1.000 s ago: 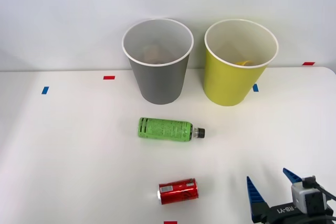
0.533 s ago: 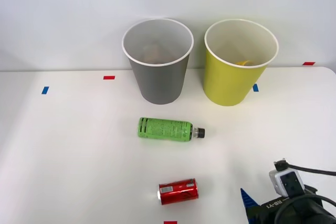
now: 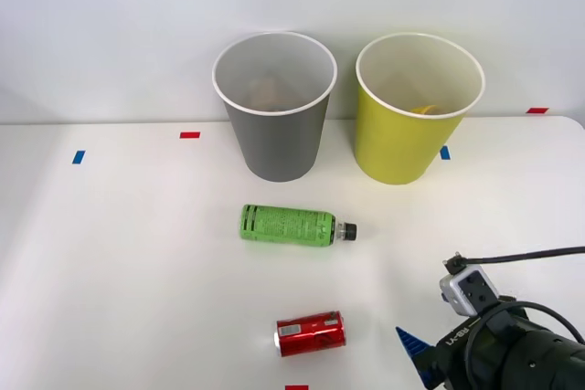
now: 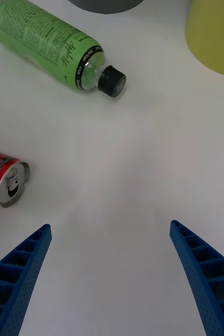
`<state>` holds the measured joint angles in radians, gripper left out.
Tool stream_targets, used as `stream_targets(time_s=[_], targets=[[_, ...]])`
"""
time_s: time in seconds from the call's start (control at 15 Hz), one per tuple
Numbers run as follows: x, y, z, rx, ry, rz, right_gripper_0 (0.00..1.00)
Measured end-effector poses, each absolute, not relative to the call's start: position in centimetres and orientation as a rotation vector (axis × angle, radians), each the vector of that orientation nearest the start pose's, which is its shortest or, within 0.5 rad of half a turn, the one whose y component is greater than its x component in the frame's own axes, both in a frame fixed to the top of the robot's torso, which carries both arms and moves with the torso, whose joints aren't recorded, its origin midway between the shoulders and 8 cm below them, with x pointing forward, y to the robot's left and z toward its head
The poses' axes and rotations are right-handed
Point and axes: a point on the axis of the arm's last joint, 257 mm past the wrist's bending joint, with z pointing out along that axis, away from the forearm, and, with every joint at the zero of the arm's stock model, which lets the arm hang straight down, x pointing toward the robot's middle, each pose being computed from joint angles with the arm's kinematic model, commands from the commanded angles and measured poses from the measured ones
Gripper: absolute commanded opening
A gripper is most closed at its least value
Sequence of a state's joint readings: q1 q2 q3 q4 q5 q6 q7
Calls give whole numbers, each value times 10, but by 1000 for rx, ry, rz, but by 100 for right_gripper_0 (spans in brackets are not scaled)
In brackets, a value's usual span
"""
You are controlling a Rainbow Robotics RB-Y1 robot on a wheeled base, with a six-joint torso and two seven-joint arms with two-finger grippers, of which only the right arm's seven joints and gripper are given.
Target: Put cans in the gray bin, plastic bottles in the light green bin
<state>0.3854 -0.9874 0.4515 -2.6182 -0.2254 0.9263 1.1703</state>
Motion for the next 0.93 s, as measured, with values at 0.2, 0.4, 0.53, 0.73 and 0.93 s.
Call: stream_targets(time_s=[0.2,0.4,0.53,0.73,0.93], targets=[[281,-163,-260,-764,2307,161,77],[277,-171,-266,-993,2337,32,77],[273,-173,-267,-1161,2339,-22,77],[263,-161,-263,-1356,2317,-11,77],[254,-142,-257,-1488,2263,53,77]])
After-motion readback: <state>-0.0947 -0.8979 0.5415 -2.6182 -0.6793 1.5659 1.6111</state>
